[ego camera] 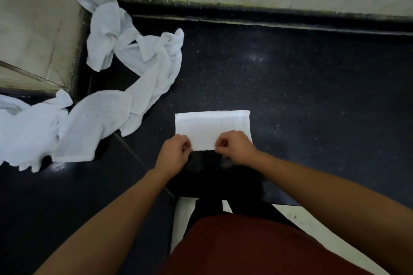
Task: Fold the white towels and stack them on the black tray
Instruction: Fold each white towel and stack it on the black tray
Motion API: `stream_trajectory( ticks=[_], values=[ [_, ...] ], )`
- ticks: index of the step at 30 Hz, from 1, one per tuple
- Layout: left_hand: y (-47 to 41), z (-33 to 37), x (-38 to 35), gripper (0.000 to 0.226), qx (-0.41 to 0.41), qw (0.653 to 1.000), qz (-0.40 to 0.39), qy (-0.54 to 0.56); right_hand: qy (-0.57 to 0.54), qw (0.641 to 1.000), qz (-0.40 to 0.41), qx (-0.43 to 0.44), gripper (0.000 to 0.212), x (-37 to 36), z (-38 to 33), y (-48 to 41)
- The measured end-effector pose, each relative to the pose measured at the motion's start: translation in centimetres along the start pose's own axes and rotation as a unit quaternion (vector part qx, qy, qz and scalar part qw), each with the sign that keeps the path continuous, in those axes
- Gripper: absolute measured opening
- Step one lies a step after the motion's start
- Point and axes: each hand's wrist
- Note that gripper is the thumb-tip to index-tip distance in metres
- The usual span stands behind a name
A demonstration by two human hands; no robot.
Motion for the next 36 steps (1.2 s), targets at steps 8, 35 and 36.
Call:
stream_trajectory(
  ticks=[8,35,36],
  values=[
    [0.2,0.1,-0.1,0.006,-0.008,1.0,-0.003,0.003,-0.015,0.994,0.035,-0.104,0.004,4.9,5.0,3.4],
    [0.7,-0.6,4.2,0.036,-0.001,0.988,0.057,-0.147,-0.303,0.945,0.041,-0.116,0.019,5.4,-4.5,0.5],
    [1.3,-1.2,4.5,0.034,0.014,0.989,0.069,-0.13,-0.297,0.948,0.03,-0.108,0.02,4.6,-5.5,-0.2]
  ],
)
Point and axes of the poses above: each hand's wrist, its own y-axis away from the middle knuckle, its own x-axis out of the back of the hand, z = x × y, and after that the axes turned 14 degrees about -z, right-handed
